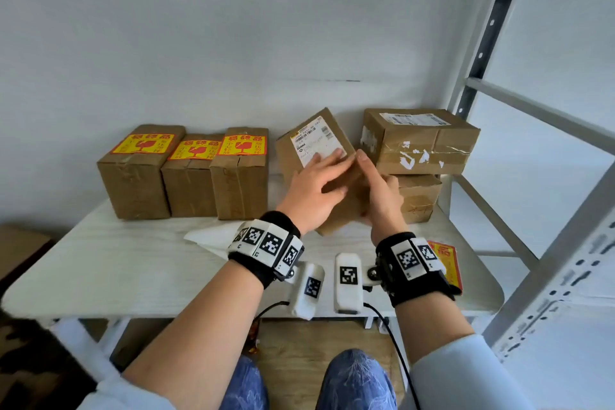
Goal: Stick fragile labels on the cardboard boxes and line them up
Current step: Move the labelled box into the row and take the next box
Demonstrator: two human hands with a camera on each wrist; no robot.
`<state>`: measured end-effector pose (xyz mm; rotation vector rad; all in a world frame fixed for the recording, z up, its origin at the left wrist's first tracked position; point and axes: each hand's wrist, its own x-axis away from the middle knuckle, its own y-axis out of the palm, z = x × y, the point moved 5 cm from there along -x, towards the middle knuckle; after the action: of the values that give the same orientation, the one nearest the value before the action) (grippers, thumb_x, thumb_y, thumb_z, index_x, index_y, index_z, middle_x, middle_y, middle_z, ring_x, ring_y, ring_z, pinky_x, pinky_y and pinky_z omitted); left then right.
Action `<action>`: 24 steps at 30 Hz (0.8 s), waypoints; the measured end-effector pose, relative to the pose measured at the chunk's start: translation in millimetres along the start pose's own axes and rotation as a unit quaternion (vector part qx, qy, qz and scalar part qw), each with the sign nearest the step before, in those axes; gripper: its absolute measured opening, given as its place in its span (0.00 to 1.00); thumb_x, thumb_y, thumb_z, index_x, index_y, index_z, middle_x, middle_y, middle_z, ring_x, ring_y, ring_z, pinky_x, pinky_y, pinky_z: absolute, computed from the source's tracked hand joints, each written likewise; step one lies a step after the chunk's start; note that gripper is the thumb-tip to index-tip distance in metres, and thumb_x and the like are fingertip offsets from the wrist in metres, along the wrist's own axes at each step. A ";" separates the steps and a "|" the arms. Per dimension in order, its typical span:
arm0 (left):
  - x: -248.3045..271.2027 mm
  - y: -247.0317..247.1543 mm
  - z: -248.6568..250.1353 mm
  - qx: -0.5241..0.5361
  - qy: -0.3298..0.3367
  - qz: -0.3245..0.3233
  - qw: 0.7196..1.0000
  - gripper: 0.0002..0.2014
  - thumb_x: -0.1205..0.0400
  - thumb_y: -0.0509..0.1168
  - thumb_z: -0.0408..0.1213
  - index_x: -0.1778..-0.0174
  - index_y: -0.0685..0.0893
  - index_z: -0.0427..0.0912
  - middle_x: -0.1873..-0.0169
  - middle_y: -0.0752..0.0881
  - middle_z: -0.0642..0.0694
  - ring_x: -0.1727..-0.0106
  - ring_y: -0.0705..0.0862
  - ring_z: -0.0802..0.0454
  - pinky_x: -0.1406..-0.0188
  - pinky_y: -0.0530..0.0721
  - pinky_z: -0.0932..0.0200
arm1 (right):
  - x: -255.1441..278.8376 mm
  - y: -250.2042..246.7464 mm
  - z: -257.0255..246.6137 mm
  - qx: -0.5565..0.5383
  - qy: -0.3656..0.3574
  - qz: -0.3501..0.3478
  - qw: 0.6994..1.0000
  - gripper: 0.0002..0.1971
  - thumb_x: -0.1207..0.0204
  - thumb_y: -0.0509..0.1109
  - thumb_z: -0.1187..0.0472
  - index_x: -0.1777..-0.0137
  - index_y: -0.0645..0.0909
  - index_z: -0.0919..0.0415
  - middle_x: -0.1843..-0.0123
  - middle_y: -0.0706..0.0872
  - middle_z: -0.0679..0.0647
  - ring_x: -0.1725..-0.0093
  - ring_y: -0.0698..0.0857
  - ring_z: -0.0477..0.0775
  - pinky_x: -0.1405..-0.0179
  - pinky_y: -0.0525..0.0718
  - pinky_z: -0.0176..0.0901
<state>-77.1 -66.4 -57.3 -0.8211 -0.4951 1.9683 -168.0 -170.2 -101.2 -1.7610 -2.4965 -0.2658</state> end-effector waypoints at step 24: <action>26.0 16.9 15.2 0.132 -0.043 0.003 0.990 0.28 0.14 0.61 0.34 0.16 0.65 0.48 0.14 0.57 0.48 0.13 0.51 0.57 0.15 0.51 0.57 | 41.6 -31.9 -10.4 0.163 -0.166 0.058 0.971 0.39 0.38 0.81 0.37 0.30 0.75 0.53 0.33 0.65 0.54 0.36 0.78 0.60 0.32 0.79 0.51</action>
<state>-107.4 -52.6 -66.4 -0.5743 -0.2738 2.0275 -212.5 -144.0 -87.4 -1.9253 -2.4401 0.4585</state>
